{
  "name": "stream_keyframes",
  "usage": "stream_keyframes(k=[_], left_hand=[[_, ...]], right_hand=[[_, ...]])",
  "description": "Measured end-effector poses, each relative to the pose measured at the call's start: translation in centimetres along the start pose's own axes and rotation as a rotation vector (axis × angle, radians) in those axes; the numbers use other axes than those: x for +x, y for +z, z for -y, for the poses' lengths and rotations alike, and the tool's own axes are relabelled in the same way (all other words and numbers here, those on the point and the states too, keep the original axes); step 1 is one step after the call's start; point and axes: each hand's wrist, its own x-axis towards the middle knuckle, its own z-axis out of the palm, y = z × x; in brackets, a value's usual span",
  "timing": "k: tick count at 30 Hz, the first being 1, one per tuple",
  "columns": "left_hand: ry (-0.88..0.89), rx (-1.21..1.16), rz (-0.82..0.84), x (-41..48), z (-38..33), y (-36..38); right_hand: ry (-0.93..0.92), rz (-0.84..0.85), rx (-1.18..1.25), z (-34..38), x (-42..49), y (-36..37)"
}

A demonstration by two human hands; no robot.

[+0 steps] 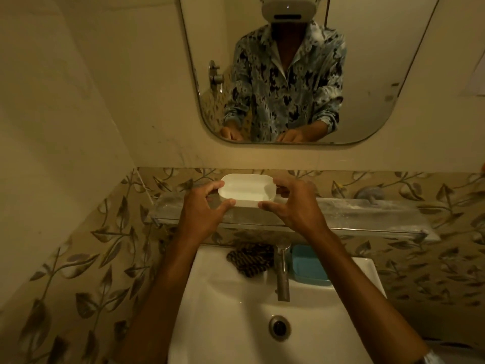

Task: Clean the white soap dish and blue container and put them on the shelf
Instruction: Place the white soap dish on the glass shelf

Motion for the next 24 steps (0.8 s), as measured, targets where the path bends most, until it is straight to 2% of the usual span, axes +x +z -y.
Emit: stream_keyframes(k=[24], left_hand=[[-0.030, 0.065, 0.008, -1.1, 1.6, 0.4]], right_hand=[[0.057, 0.133, -0.058, -0.6, -0.5, 0.6]])
